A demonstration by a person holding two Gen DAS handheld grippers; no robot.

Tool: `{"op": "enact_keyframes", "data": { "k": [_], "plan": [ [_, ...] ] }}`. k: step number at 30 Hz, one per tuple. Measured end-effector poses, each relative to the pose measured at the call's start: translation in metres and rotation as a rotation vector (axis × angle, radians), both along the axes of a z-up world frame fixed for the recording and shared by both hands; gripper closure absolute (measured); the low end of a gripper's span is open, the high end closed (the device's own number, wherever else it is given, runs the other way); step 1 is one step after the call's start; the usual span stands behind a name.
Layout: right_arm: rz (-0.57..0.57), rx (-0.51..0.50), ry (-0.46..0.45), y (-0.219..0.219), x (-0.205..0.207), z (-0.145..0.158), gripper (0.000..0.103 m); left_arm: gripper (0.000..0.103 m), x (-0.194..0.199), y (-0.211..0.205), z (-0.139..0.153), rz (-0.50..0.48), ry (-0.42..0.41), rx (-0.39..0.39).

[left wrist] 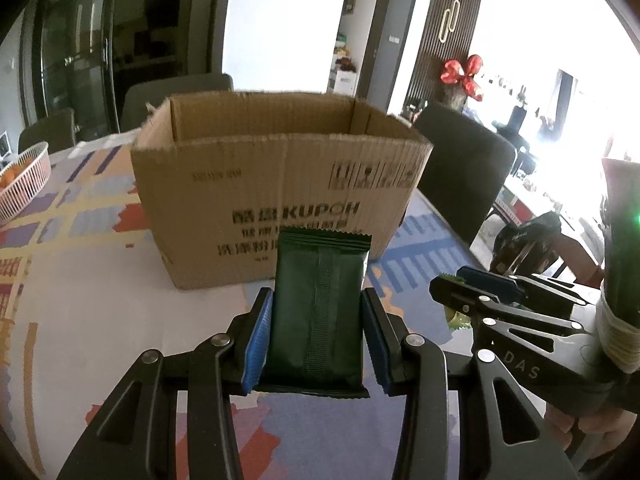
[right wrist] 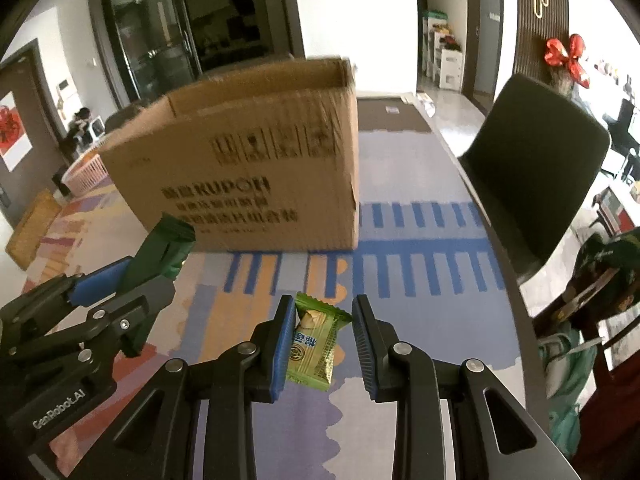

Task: Organize snacks
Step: 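Carry both green packs over the box with both tools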

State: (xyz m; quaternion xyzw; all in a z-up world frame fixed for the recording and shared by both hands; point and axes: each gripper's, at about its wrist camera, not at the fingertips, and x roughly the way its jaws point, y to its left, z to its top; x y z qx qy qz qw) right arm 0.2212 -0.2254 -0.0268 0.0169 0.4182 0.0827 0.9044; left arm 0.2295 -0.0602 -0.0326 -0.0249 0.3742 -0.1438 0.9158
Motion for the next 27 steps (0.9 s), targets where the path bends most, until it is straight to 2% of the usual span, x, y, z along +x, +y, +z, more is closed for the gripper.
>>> {"op": "enact_keyframes", "data": {
  "k": [5, 15, 27],
  "plan": [
    [0.011, 0.009, -0.065, 0.001, -0.009, 0.024, 0.073, 0.06, -0.008, 0.003, 0.019, 0.005, -0.041, -0.025],
    [0.025, 0.043, -0.168, 0.0, -0.007, 0.059, 0.073, 0.06, -0.013, 0.009, 0.058, 0.034, -0.141, -0.011],
    [0.057, 0.069, -0.282, 0.007, 0.021, 0.104, 0.072, 0.06, 0.02, 0.021, 0.098, 0.052, -0.199, -0.006]
  ]
}}
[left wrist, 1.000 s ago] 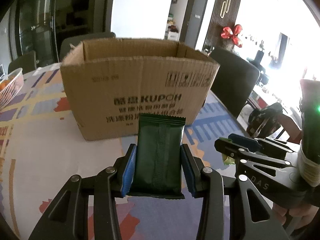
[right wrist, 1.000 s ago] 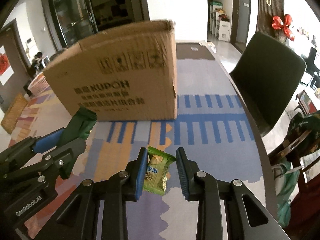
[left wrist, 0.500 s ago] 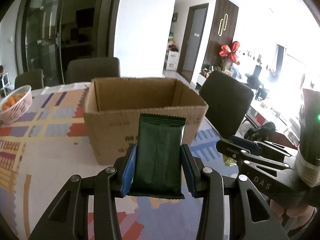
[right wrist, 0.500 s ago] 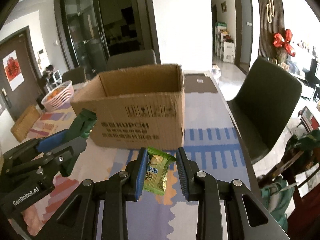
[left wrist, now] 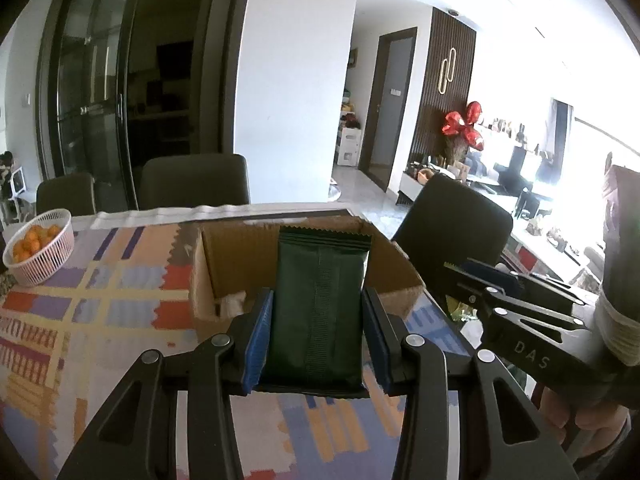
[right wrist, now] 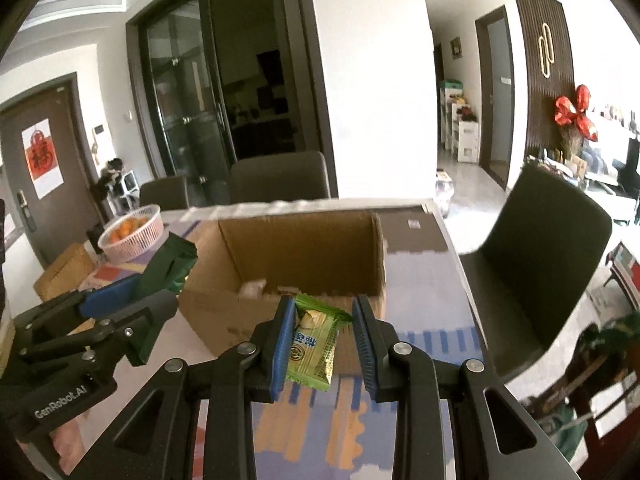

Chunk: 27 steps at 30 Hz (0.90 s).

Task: Organize snacks
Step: 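Carry both green packs over the box with both tools, then open both tools to drop the green packs into the box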

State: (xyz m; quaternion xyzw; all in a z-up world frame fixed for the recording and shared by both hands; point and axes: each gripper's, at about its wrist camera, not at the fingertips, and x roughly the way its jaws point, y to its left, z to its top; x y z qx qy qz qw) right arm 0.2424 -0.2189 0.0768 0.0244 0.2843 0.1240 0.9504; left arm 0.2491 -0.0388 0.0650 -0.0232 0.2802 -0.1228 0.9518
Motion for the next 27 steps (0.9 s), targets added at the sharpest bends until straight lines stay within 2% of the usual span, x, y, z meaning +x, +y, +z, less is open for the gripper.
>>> {"op": "enact_keyframes", "data": {
  "k": [9, 14, 22, 27],
  "plan": [
    [0.035, -0.031, -0.029, 0.015, 0.043, 0.028, 0.072, 0.06, 0.043, 0.011, 0.017, -0.013, 0.046, 0.009],
    [0.048, -0.046, -0.033, 0.022, 0.063, 0.038, 0.072, 0.06, 0.071, 0.015, 0.02, -0.02, 0.099, 0.029],
    [0.072, -0.077, 0.028, 0.035, 0.103, 0.041, 0.072, 0.06, 0.118, 0.021, 0.012, -0.028, 0.209, 0.027],
    [0.087, -0.093, 0.102, 0.038, 0.131, 0.028, 0.072, 0.06, 0.139, 0.021, -0.004, -0.03, 0.269, 0.031]
  ]
}}
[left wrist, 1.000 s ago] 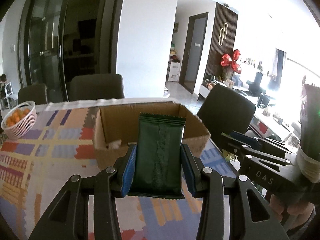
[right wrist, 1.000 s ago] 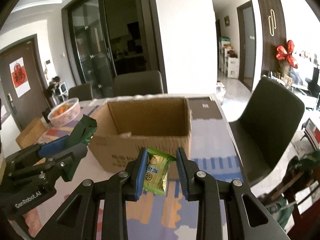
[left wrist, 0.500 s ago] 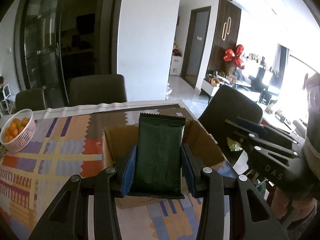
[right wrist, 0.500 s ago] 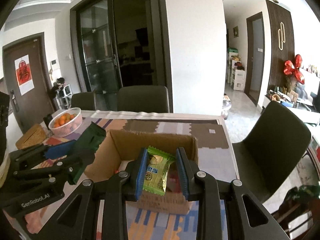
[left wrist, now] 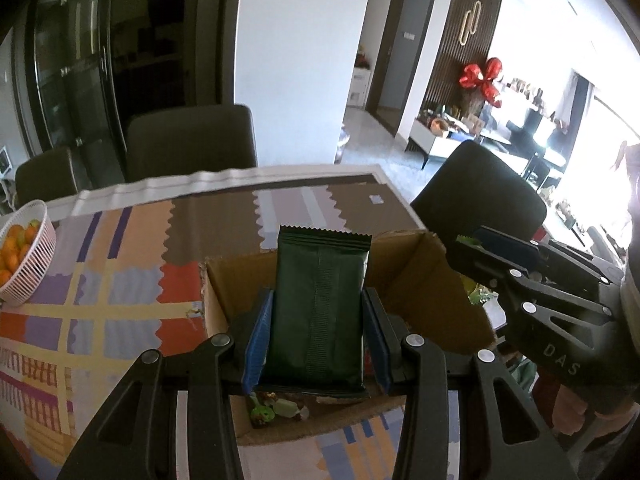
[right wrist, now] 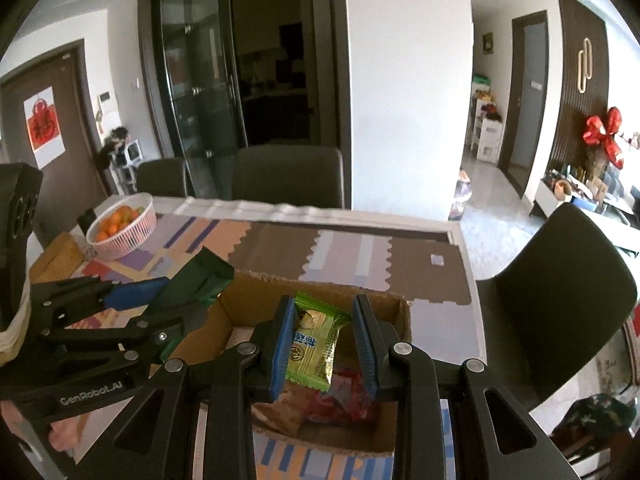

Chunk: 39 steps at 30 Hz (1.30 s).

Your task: Organize snacks

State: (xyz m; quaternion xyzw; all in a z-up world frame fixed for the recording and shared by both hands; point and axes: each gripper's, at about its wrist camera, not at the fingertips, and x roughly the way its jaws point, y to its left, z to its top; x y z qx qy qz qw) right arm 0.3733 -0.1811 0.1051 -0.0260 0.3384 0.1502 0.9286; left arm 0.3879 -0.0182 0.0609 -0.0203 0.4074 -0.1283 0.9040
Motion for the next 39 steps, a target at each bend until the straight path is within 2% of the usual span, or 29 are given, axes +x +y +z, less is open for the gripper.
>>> {"op": "enact_keyframes", "data": {
  "k": [5, 8, 9, 11, 12, 17, 21, 25, 27, 39],
  "plan": [
    [0.0, -0.006, 0.063, 0.0, 0.014, -0.02, 0.072, 0.06, 0.01, 0.0, -0.015, 0.01, 0.045, 0.003],
    [-0.006, -0.01, 0.101, 0.0, 0.02, -0.031, 0.072, 0.056, 0.011, 0.0, -0.02, 0.038, 0.049, 0.029],
    [-0.011, -0.01, 0.108, -0.001, 0.02, -0.034, 0.072, 0.052, 0.009, 0.0, -0.02, 0.044, 0.044, 0.038],
    [-0.027, -0.021, 0.125, -0.001, 0.021, -0.04, 0.062, 0.046, 0.006, 0.002, -0.02, 0.062, 0.033, 0.059],
    [-0.038, -0.029, 0.135, -0.001, 0.021, -0.042, 0.053, 0.046, 0.004, 0.003, -0.019, 0.067, 0.025, 0.064],
    [-0.076, -0.048, 0.142, -0.006, 0.01, -0.047, 0.046, 0.037, -0.018, 0.006, -0.012, 0.1, -0.024, 0.098],
    [-0.095, -0.045, 0.11, -0.01, -0.008, -0.043, 0.04, 0.034, -0.041, 0.008, -0.004, 0.142, -0.067, 0.127],
    [-0.122, -0.034, 0.065, -0.016, -0.033, -0.035, 0.034, 0.028, -0.062, 0.011, 0.005, 0.168, -0.113, 0.117],
    [-0.134, -0.025, 0.04, -0.019, -0.046, -0.031, 0.032, 0.023, -0.074, 0.01, 0.009, 0.17, -0.135, 0.115],
    [-0.151, -0.027, -0.125, -0.029, -0.123, 0.001, 0.02, 0.014, -0.154, 0.006, 0.026, 0.206, -0.279, 0.137]
  ]
}}
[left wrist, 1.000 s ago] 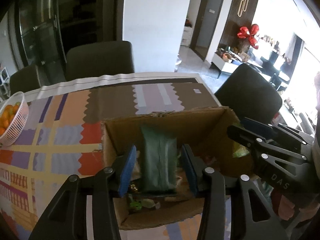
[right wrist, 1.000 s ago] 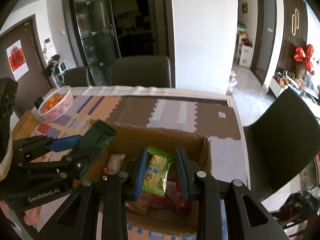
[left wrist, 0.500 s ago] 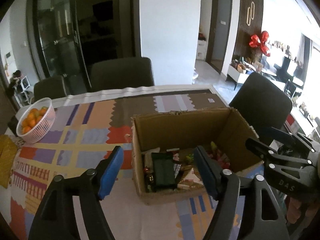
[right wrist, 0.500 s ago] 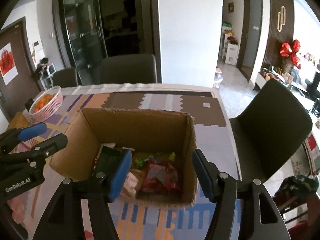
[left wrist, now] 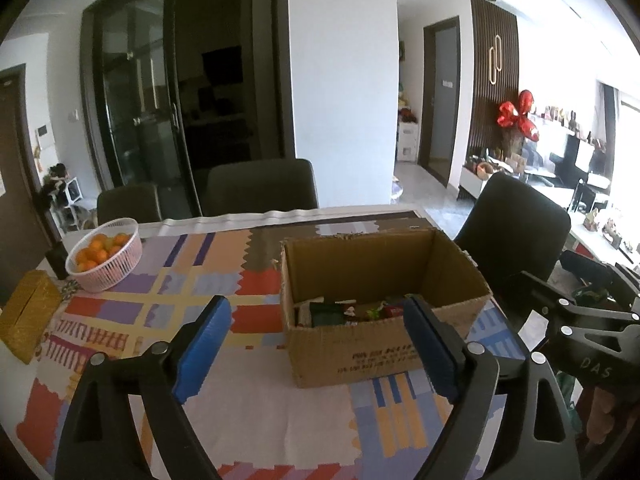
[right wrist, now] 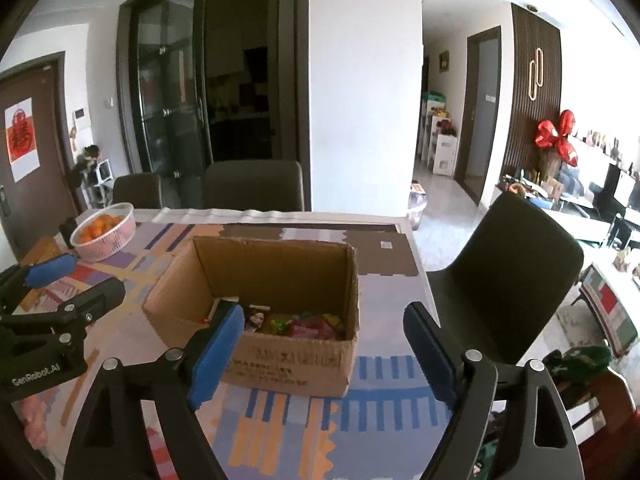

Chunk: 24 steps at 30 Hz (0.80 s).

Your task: Organize snacks

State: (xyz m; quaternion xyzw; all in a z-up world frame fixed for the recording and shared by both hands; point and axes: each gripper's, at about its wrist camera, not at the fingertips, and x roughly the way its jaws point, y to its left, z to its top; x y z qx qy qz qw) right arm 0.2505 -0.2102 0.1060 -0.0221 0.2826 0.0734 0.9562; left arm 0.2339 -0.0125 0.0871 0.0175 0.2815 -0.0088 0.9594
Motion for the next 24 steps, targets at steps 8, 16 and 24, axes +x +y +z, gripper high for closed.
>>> {"op": "enact_keyframes", "data": {
  "k": [8, 16, 24],
  "plan": [
    [-0.005, 0.024, -0.035, -0.004, -0.038, -0.003, 0.02, 0.01, -0.042, 0.001, -0.002, 0.008, -0.028, -0.012],
    [-0.001, 0.03, -0.041, -0.006, -0.066, -0.004, 0.017, 0.009, -0.071, -0.003, -0.002, 0.002, -0.036, -0.022],
    [-0.024, -0.009, -0.068, -0.009, -0.088, -0.004, 0.017, 0.007, -0.084, -0.004, 0.003, -0.002, -0.056, -0.014]
  ]
}}
